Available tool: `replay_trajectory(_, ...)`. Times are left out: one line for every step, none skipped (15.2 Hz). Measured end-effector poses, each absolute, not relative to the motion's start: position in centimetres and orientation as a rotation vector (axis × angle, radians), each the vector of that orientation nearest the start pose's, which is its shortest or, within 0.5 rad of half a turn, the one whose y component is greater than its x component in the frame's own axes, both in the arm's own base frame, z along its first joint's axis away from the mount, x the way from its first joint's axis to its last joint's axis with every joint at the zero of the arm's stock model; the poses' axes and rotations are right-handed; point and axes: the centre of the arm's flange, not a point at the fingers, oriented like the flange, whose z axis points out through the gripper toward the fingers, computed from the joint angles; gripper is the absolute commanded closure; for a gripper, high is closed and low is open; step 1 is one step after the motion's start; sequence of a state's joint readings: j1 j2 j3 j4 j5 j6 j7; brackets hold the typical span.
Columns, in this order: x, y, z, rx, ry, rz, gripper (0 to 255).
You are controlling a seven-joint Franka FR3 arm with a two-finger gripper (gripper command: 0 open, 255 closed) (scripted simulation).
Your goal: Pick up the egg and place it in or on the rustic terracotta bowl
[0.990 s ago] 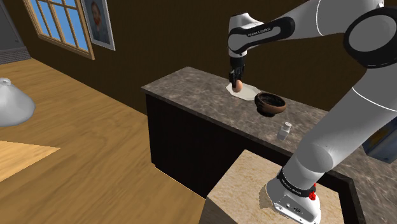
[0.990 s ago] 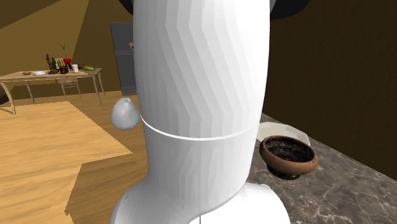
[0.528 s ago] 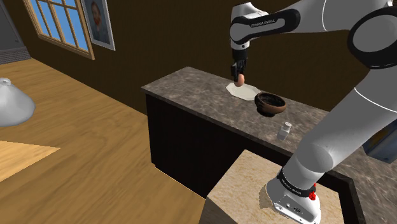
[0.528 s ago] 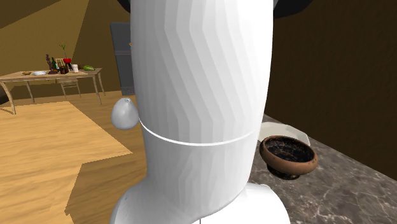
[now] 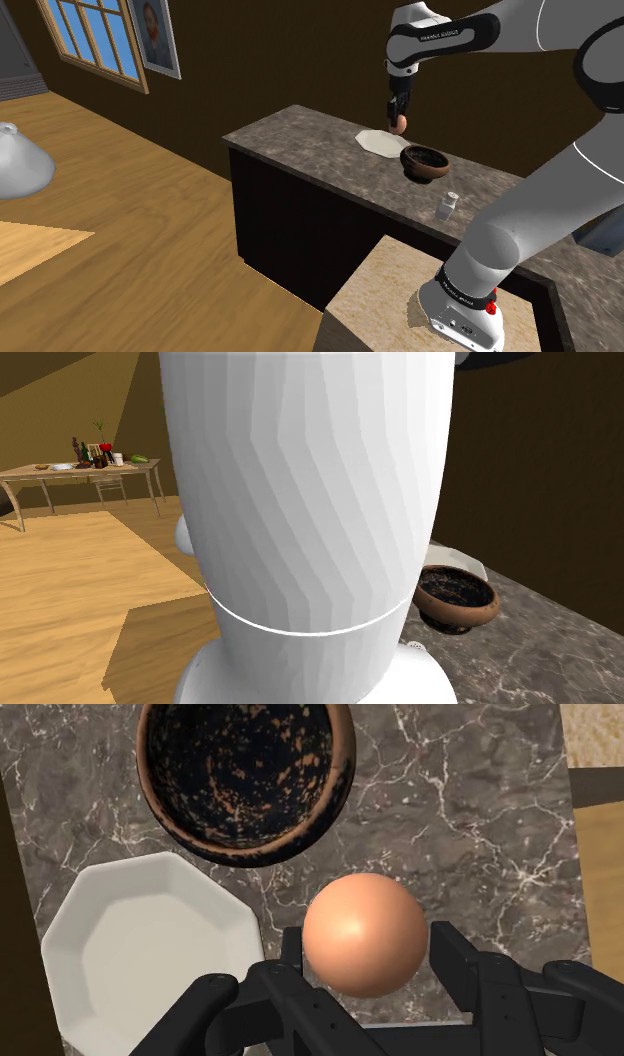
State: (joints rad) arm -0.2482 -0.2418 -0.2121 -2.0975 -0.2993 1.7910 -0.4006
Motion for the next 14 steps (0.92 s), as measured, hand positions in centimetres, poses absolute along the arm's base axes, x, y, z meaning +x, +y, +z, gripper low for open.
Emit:
replay_trajectory(40.7,-25.0,51.9,-3.321,-0.04,0.268,255)
replay_trajectory(39.4,-25.9,52.1,-3.32,-0.04,0.268,255)
replay_trajectory(38.8,-27.0,52.2,-3.32,-0.039,0.267,255)
replay_trajectory(37.9,-27.8,52.3,-3.32,-0.04,0.268,255)
replay_trajectory(36.9,-28.7,52.4,-3.32,-0.04,0.268,255)
replay_trajectory(35.9,-29.6,52.6,-3.32,-0.039,0.268,255)
replay_trajectory(34.9,-30.6,52.7,-3.32,-0.039,0.268,255)
replay_trajectory(33.8,-31.6,52.6,-3.321,-0.04,0.268,255)
replay_trajectory(33.0,-32.2,53.0,-3.32,-0.04,0.268,255)
replay_trajectory(32.2,-33.0,53.2,-3.321,-0.04,0.267,255)
replay_trajectory(31.4,-34.0,53.1,-3.32,-0.04,0.267,255)
replay_trajectory(30.7,-34.5,53.0,-3.32,-0.04,0.268,255)
replay_trajectory(30.3,-34.7,52.5,-3.32,-0.04,0.268,255)
replay_trajectory(30.1,-34.9,52.1,-3.32,-0.041,0.268,255)
